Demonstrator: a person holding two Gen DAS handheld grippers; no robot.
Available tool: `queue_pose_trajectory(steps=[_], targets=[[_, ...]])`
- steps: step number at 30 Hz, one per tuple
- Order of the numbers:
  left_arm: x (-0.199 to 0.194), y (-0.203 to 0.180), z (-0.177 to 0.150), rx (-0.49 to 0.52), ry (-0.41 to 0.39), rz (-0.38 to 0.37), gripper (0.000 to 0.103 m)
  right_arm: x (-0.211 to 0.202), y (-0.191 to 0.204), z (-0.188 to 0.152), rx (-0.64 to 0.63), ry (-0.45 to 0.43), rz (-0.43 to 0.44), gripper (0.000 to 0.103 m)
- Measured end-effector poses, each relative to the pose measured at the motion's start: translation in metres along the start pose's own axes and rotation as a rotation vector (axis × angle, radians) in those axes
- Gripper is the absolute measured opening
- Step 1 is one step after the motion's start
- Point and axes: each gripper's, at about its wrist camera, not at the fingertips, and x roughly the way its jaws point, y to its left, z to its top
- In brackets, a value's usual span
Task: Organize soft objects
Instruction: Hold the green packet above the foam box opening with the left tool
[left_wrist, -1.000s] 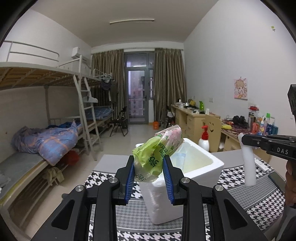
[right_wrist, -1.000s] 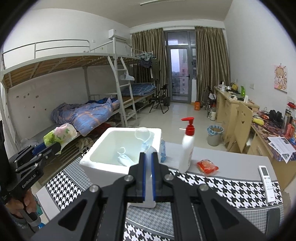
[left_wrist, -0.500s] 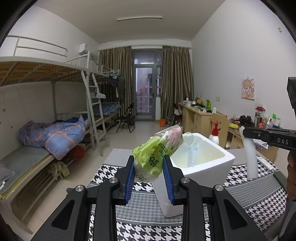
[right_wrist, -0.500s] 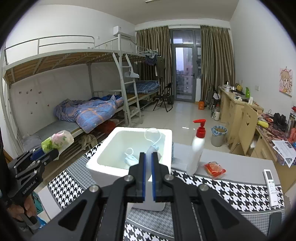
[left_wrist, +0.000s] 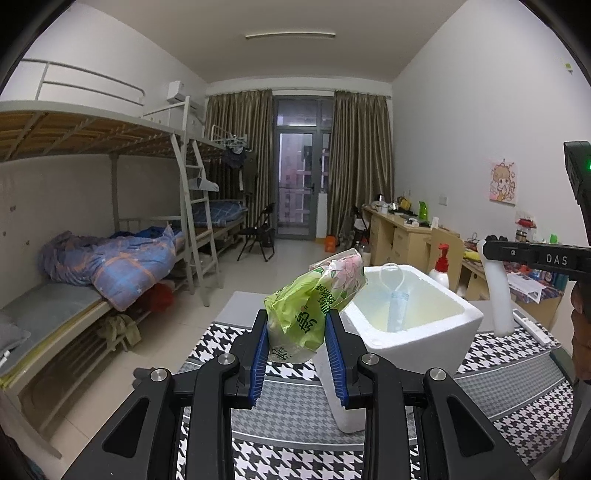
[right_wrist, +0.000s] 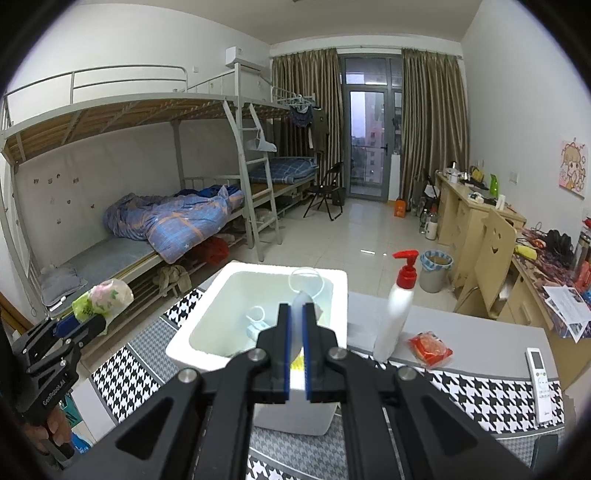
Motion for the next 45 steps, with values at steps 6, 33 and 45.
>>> queue_pose_trajectory(steps=[6, 33, 45], targets=[[0.005, 0.002, 0.002, -0.002, -0.007, -0.003, 0.031, 0.013, -0.002, 0.007, 0.011, 0.013, -0.002, 0.007], [0.031, 0.011, -0.003, -0.013, 0.029, -0.026, 0.031, 0.062, 0.012, 0.024, -0.029, 0.065, 0.002, 0.007], [0.036, 0.012, -0.003, -0.013, 0.037, -0.027, 0.031, 0.077, 0.015, 0.02, -0.054, 0.119, 0.012, 0.008]])
